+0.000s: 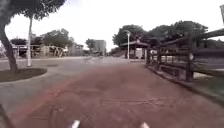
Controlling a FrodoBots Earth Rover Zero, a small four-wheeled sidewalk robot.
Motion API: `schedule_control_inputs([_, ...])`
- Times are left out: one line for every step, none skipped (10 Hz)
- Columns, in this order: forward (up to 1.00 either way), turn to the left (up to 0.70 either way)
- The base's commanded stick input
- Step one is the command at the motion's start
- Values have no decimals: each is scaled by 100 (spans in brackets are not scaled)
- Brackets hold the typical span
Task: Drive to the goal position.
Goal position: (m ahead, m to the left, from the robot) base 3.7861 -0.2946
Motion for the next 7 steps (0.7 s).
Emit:
schedule_control_inputs([70,8])
schedule_control_inputs([70,8])
schedule_control_inputs([70,8])
schedule_control_inputs([70,8])
schedule_control_inputs([70,8])
schedule_control_inputs([70,8])
schedule_control_inputs([70,8])
